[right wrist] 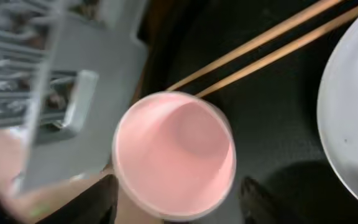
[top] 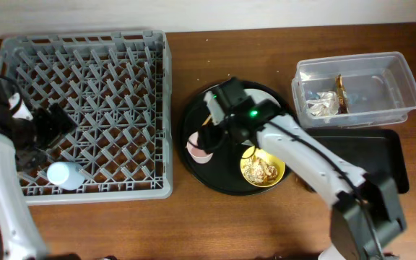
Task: Sort waste into correct bins and load items into the dishwasher rack
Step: 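Grasp the pink cup with the right gripper and pass it to the left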
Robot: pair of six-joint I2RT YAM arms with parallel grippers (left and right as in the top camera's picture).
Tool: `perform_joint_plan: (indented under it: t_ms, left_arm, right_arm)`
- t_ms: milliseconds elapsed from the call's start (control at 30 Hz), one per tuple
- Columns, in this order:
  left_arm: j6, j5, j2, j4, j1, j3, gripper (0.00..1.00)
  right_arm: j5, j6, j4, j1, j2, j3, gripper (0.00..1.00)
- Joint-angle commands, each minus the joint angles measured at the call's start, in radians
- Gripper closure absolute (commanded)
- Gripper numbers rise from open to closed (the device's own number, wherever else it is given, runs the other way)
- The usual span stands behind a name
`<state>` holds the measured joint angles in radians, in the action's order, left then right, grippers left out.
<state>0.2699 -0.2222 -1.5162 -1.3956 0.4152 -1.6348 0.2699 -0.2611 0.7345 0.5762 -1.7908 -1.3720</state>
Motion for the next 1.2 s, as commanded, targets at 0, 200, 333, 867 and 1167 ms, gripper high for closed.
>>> perform_joint_plan:
  t_ms: [0, 200, 333, 867, 1167]
  left_arm:
    - [-0.220, -0.246, 0.130, -0.005, -0.029, -0.027, 0.02]
    - [-0.219, -0.343, 0.181, 0.003, -0.105, -0.020, 0.02]
    - [-0.270, -0.615, 0.160, 0.055, -0.146, -0.015, 0.02]
    - [-0.301, -1.247, 0.065, 0.241, -0.502, -0.015, 0.01]
    - [-0.301, -1.254, 0.065, 0.240, -0.572, -0.015, 0.24]
  right_arm:
    - [-0.110, -0.063, -0.026, 0.011, -0.101, 0.011, 0.45]
    - [-0.087, -0.065, 0.008, -0.010, -0.077, -0.006, 0.96]
    - [0.071, 0.040, 0.144, -0.069, 0.134, -0.107, 0.96]
    - [0.913, 0.275, -0.103, -0.230, 0.362, -0.152, 0.96]
    - [0.798, 0.200, -0.201, -0.230, 0.361, -0.152, 0.96]
